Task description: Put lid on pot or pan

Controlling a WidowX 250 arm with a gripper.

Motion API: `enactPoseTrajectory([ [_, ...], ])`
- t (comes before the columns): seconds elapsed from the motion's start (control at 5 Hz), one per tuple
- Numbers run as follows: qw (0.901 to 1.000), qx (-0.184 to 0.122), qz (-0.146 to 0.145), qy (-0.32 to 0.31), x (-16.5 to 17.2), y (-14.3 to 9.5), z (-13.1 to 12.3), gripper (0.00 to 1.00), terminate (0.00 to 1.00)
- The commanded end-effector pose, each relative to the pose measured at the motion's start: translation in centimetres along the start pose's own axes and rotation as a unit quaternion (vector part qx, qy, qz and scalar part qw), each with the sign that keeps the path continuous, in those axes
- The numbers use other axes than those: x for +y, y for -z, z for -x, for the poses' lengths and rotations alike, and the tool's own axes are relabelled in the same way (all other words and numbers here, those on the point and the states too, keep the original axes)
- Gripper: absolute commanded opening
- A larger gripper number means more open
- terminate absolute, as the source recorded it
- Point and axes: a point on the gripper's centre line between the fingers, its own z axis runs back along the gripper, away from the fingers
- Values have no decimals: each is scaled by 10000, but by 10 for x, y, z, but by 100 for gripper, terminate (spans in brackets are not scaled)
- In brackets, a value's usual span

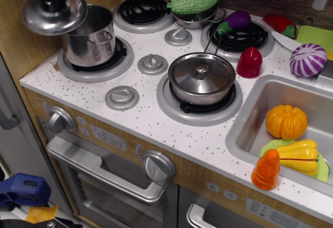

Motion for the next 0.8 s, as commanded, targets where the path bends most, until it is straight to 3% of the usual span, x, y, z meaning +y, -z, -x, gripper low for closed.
enactPoseTrajectory([
  [0.0,9990,-410,61,188,5,3,-27,0,0],
  [0.4,9980,-540,264,196,3,17,-34,0,0],
  [0.6,9969,-643,379,230,4,21,-35,100,100],
])
